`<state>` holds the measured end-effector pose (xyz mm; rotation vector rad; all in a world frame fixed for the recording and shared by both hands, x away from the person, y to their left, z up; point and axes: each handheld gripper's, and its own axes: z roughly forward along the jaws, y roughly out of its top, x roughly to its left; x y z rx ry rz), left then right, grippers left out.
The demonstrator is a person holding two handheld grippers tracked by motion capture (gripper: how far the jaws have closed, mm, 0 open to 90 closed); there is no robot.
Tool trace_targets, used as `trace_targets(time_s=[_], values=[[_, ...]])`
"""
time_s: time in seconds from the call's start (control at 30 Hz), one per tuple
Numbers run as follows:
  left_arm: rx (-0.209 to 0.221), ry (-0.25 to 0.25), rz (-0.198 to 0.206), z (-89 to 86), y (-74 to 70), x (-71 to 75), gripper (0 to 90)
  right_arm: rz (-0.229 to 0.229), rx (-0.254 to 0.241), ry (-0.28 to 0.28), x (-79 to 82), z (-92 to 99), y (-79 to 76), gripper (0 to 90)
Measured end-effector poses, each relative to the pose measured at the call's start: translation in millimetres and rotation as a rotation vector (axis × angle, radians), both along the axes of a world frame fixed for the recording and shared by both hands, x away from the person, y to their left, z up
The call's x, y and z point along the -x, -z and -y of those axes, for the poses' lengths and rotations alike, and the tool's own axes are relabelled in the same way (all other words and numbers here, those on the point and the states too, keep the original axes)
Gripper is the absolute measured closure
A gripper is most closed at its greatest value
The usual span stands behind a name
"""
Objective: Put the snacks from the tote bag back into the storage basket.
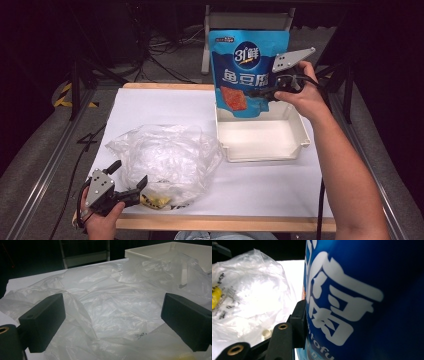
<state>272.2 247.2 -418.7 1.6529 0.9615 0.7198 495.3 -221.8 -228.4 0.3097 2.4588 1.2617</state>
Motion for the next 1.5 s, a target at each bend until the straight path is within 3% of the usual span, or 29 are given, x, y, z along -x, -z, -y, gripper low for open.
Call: trace_targets(time_s=[0.17, 0.33, 0.47, 0.63, 1.0, 1.37, 1.5], values=[[-0.003, -0.01, 0.006, -1.6, -0.1, 3.8, 6.3, -0.022, -0.003, 0.013, -8.9, 9.3, 14.5, 54.8], [-0.017, -0.021, 0.013, -2.4, -1.3, 7.1, 6.3, -0.05, -0.039, 0.017, -17.7, 15.2, 36.5, 54.8], [-0.017, -0.026, 0.016, -3.1, -0.9, 7.4, 6.3, -0.044, -0.032, 0.026, -23.6, 15.8, 49.9, 54.8], [-0.02, -0.022, 0.013, -3.1, -0.7, 5.6, 6.3, -0.07, -0.028, 0.038, -29.1, 18.9, 66.5, 54.8], [-0.026, -0.013, 0.007, -2.0, -1.3, 3.5, 6.3, -0.105, 0.003, 0.053, -32.8, 25.5, 89.7, 54.7], [-0.029, -0.007, 0.008, -0.8, -0.5, 1.4, 6.3, -0.134, 0.002, 0.052, -32.9, 29.3, 111.7, 54.4], [-0.029, -0.006, 0.002, -0.8, -0.7, 1.3, 6.3, -0.149, 0.027, 0.041, -32.7, 29.6, 118.7, 53.9]])
